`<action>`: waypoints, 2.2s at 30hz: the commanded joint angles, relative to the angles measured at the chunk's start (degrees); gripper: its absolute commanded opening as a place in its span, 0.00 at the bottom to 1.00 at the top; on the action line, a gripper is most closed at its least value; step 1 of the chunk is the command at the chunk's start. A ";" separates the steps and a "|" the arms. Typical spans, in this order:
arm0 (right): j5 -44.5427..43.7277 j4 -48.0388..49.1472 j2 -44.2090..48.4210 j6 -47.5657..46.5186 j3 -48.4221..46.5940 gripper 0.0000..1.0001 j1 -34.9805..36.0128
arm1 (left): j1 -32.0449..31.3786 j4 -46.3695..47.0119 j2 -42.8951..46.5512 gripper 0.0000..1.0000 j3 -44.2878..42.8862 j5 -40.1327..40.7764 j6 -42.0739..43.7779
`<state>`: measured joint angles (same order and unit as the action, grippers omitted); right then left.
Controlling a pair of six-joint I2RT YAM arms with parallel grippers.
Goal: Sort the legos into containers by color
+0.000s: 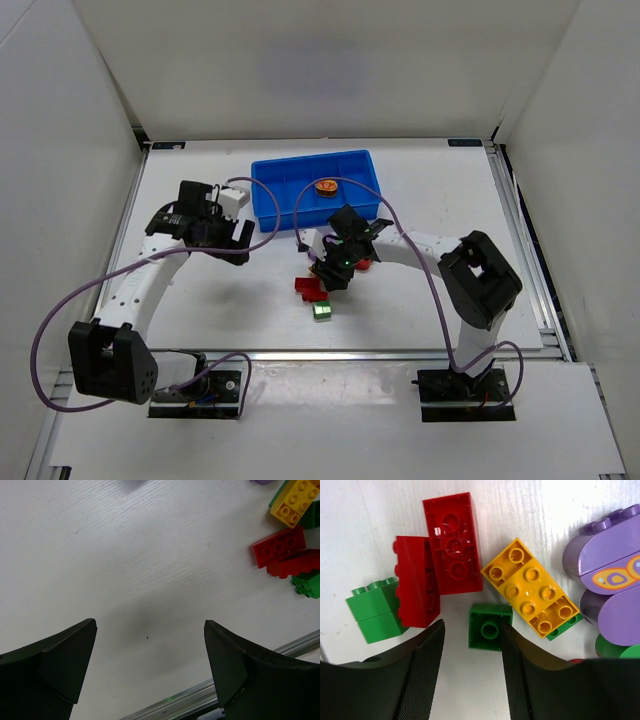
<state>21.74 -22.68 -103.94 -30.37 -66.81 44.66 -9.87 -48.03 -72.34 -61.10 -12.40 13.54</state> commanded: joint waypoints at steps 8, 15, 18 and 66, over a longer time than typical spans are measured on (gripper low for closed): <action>-3.10 2.55 -2.76 -0.39 -0.70 0.48 0.07 | 0.29 0.13 -0.26 0.99 -0.07 1.15 0.61; -3.63 1.94 -0.22 -2.06 0.80 0.20 0.07 | 0.29 0.13 -0.26 0.99 0.10 1.24 0.61; -3.72 0.01 3.73 -1.89 1.50 0.13 -0.28 | 0.29 0.13 -0.35 0.99 0.10 0.98 0.61; -10.75 -3.25 -22.73 2.33 -49.21 0.72 -22.43 | 0.12 -6.18 -4.12 0.99 -8.23 -18.43 15.36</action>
<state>13.02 -28.14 -129.82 -28.71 -115.48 22.06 -9.52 -51.03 -78.22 -67.85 -22.17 23.16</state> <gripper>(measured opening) 0.716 0.987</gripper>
